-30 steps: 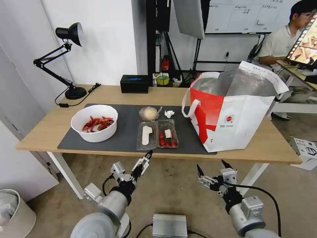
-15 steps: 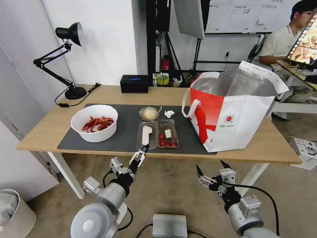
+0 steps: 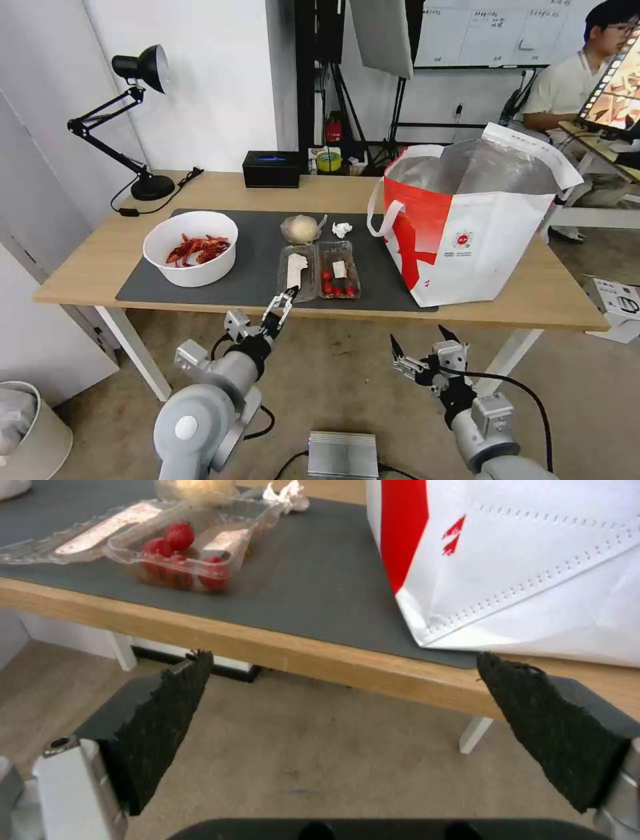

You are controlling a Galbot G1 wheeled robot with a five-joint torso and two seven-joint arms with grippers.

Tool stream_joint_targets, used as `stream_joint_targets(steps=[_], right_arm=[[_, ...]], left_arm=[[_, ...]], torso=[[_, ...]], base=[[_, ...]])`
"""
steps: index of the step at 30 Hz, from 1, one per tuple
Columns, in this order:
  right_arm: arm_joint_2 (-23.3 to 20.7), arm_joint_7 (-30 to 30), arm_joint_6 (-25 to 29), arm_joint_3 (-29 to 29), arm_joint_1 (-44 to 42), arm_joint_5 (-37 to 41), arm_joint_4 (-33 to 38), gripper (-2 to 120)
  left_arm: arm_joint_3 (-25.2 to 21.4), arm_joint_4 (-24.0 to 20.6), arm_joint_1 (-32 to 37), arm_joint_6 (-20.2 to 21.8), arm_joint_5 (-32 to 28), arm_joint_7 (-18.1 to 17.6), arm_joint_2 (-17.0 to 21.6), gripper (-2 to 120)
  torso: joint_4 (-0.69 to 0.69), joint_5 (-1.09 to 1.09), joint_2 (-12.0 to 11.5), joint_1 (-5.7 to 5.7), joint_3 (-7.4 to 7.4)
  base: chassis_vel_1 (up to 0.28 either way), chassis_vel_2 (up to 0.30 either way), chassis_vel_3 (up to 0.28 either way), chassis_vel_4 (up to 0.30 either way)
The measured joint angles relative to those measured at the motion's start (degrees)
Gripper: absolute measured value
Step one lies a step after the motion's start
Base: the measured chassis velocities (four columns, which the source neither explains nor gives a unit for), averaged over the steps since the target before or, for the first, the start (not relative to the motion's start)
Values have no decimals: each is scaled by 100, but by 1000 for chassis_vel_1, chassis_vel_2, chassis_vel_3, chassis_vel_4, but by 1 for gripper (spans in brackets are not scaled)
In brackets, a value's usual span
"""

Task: Pick up the trash from the table and place it into the takeout bag.

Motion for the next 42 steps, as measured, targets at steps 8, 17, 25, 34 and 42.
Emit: stream_joint_targets(steps=[8,17,25,34,42], right_arm=[[60,54,0,2,-2,-30,-50,100],[162,57,23,-54,-30,-80,-62,100],[160,57,27,-60,-9,-88,-122,100],[157,57,48,-32,-12,-88,-151,100],[148,58,58,-20,-20,-88,-160,100]], left_arm=[[211,212,-194,-114,-16,-40,-6,100],[274,353,-303,-180,-28,-46,-10,100],[330,613,-441,-191,-33,-51,-10,100],[411,887,-691,-332,-22,-20,-11,100],[438,1020,-817,-386,-14,-12,-12,100]], torso=[[0,0,0,0,0],[0,0,0,0,0],[0,0,0,0,0],[0,0,0,0,-1],[0,0,0,0,-1]], base=[[0,0,0,0],[0,0,0,0],[0,0,0,0],[0,0,0,0],[0,0,0,0]])
